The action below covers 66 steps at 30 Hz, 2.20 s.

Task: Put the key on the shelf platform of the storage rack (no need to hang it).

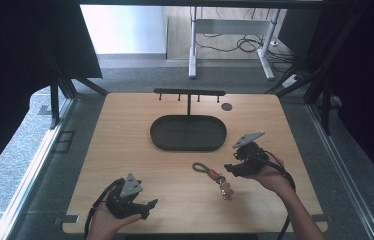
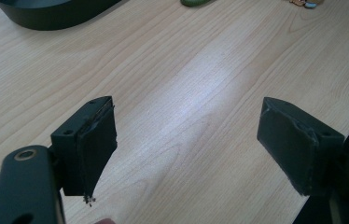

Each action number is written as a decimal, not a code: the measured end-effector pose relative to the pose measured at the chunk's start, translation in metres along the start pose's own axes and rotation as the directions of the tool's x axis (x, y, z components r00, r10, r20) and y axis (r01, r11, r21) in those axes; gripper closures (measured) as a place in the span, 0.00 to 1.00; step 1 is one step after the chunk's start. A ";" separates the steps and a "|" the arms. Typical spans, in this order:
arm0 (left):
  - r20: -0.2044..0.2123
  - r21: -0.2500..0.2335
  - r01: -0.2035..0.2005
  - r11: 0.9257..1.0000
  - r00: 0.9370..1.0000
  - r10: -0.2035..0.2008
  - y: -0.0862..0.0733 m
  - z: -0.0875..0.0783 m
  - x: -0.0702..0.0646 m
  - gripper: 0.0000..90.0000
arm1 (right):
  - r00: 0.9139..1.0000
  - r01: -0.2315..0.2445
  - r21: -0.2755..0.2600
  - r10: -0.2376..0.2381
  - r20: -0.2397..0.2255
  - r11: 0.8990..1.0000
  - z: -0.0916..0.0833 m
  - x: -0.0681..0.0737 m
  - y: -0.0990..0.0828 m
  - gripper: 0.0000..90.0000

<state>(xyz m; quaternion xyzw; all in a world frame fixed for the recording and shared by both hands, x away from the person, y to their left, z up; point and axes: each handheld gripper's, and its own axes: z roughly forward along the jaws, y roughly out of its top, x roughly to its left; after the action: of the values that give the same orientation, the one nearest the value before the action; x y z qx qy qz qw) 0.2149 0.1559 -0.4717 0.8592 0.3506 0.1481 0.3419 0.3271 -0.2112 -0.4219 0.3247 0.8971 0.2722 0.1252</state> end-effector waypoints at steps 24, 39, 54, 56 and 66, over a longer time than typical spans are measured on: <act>0.004 0.003 -0.003 1.000 1.000 0.003 0.000 0.002 -0.001 0.22 | 0.998 0.032 0.090 -0.027 -0.055 0.995 0.034 0.009 0.012 0.50; 0.005 0.006 -0.010 1.000 1.000 0.010 0.001 0.001 -0.003 0.22 | 0.997 0.041 0.132 -0.031 -0.077 0.990 0.052 0.010 0.015 0.50; 0.003 0.008 -0.011 1.000 1.000 0.011 0.000 0.000 -0.002 0.22 | 0.996 0.053 0.207 -0.037 -0.080 0.977 0.077 0.006 0.011 0.52; 0.004 0.007 -0.012 1.000 1.000 0.012 0.001 0.000 -0.002 0.22 | 0.996 0.054 0.214 -0.037 -0.084 0.975 0.081 0.007 0.011 0.52; 0.001 0.002 -0.009 1.000 1.000 0.009 0.000 -0.002 -0.001 0.22 | 0.996 0.060 0.249 -0.041 -0.083 0.967 0.101 0.010 0.010 0.54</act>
<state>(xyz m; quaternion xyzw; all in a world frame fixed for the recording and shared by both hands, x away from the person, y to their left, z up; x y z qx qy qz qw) 0.2132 0.1562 -0.4700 0.8611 0.3468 0.1489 0.3407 0.3653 -0.1577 -0.4991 0.3042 0.9365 0.1652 0.0554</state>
